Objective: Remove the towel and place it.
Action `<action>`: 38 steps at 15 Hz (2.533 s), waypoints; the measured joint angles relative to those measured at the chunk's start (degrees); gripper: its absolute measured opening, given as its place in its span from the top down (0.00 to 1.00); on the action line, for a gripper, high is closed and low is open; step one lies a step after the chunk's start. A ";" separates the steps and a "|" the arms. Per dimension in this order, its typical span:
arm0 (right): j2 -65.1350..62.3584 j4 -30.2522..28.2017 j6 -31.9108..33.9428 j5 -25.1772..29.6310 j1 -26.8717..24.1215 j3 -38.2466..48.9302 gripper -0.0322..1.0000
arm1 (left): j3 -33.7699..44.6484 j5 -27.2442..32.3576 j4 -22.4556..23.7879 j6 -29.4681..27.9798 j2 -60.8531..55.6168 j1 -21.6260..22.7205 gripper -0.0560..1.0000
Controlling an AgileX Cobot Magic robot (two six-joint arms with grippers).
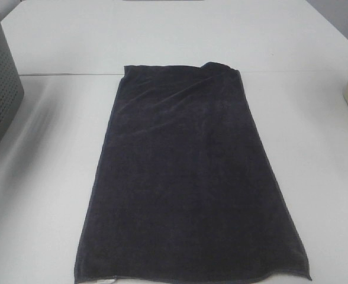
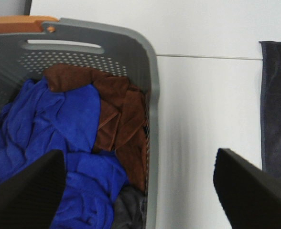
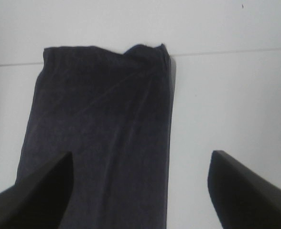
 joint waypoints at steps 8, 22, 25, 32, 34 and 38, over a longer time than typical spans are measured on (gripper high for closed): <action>-47.61 -2.01 -2.69 0.34 0.00 56.21 0.23 | 46.93 -2.75 -0.46 2.81 -44.81 1.55 0.20; -94.77 -5.10 -3.09 -0.17 0.00 90.47 0.23 | 87.72 -1.78 7.10 3.38 -98.66 -3.04 0.21; -104.39 -5.16 -4.53 -0.63 0.00 95.34 0.23 | 88.98 -1.95 7.05 3.38 -104.22 -5.27 0.21; -112.24 -5.39 -8.59 -4.70 0.00 97.17 0.23 | 88.52 0.34 2.29 4.01 -109.03 -5.27 0.21; -112.24 -5.90 -8.65 -5.50 0.00 97.29 0.23 | 88.52 -0.23 1.49 4.41 -109.03 -5.27 0.21; -112.24 -5.96 -8.65 -5.61 0.00 97.29 0.23 | 90.87 -6.47 -0.46 4.64 -109.15 -5.27 0.22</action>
